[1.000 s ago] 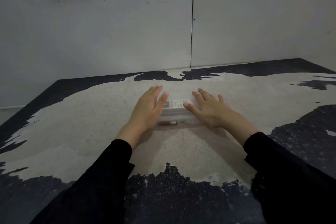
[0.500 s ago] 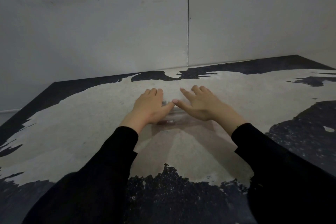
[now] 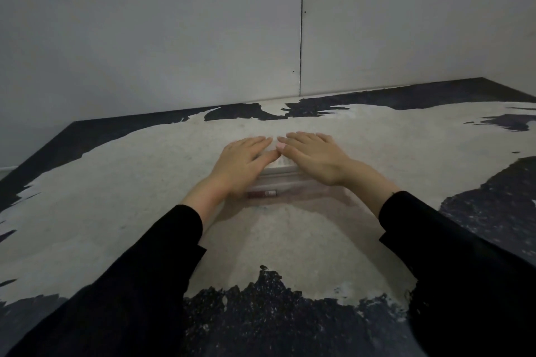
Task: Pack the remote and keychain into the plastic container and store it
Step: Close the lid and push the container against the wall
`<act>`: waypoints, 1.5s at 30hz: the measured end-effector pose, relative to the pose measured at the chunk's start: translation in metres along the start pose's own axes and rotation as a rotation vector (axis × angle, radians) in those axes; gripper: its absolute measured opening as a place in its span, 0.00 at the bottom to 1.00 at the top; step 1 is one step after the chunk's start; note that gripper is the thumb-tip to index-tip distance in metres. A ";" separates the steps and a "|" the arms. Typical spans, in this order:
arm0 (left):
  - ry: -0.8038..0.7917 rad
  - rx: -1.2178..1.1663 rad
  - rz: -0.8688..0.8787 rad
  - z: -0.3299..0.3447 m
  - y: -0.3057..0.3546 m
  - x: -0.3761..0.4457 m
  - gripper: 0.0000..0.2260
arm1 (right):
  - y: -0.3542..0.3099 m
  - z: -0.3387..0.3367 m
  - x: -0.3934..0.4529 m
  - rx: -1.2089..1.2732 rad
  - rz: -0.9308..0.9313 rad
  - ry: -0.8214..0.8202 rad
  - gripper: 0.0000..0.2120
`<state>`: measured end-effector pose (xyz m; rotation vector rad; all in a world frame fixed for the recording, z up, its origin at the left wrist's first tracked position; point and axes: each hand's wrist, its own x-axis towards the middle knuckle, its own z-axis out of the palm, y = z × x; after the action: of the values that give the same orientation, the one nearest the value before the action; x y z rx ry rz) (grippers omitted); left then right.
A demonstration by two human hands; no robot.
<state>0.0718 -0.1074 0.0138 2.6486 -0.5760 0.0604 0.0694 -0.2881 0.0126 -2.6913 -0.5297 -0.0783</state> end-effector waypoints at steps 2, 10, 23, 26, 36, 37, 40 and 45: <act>0.172 -0.252 -0.010 0.004 -0.002 -0.003 0.26 | -0.001 -0.001 -0.001 0.053 -0.021 0.082 0.23; 0.513 -0.115 0.113 0.011 0.007 -0.021 0.13 | -0.016 0.003 -0.025 0.062 -0.098 0.537 0.09; 0.339 0.076 0.296 -0.003 0.011 -0.055 0.13 | 0.009 -0.006 -0.056 -0.371 -0.284 0.194 0.13; 0.297 0.034 0.332 0.001 0.026 -0.035 0.12 | 0.029 -0.017 -0.051 -0.504 -0.213 0.216 0.11; 0.092 0.020 0.360 0.062 0.126 0.091 0.23 | 0.128 -0.073 -0.039 -0.405 0.494 0.166 0.19; 0.072 -0.003 0.359 0.068 0.137 0.107 0.22 | 0.143 -0.079 -0.037 -0.409 0.546 0.169 0.21; 0.027 -0.067 0.366 0.089 0.169 0.153 0.18 | 0.191 -0.097 -0.029 -0.481 0.643 0.146 0.24; -0.032 -0.061 0.375 0.121 0.218 0.228 0.17 | 0.264 -0.126 -0.016 -0.444 0.714 0.153 0.26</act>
<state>0.1864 -0.4252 0.0208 2.4534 -1.0605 0.1088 0.1567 -0.5676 0.0293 -3.0891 0.5713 -0.2180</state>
